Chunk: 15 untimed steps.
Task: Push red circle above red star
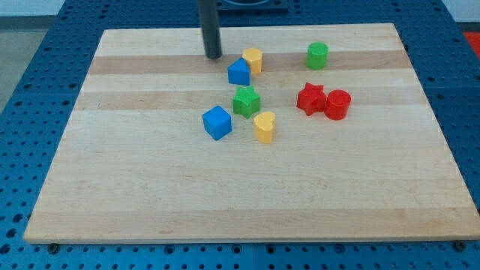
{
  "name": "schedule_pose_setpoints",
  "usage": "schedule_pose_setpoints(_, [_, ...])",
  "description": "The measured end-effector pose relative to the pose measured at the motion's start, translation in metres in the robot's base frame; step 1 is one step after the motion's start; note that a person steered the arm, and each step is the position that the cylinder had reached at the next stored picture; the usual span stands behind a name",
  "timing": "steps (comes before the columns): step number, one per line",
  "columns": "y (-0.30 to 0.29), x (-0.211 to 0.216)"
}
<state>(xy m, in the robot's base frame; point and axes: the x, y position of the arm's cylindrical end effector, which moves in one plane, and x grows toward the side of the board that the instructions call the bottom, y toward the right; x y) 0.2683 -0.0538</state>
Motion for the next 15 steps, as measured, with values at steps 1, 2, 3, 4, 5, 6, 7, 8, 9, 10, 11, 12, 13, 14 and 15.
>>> schedule_pose_setpoints(1, [0.034, 0.002])
schedule_pose_setpoints(2, [0.055, 0.010])
schedule_pose_setpoints(3, [0.063, 0.018])
schedule_pose_setpoints(4, [0.072, 0.025])
schedule_pose_setpoints(5, [0.073, 0.026])
schedule_pose_setpoints(6, [0.073, 0.034])
schedule_pose_setpoints(7, [0.070, 0.048])
schedule_pose_setpoints(8, [0.054, 0.047])
schedule_pose_setpoints(9, [0.038, 0.042])
schedule_pose_setpoints(10, [0.025, 0.042])
schedule_pose_setpoints(11, [0.017, 0.045])
schedule_pose_setpoints(12, [0.012, 0.052])
schedule_pose_setpoints(13, [0.006, 0.055])
schedule_pose_setpoints(14, [0.001, 0.041])
schedule_pose_setpoints(15, [-0.005, 0.039])
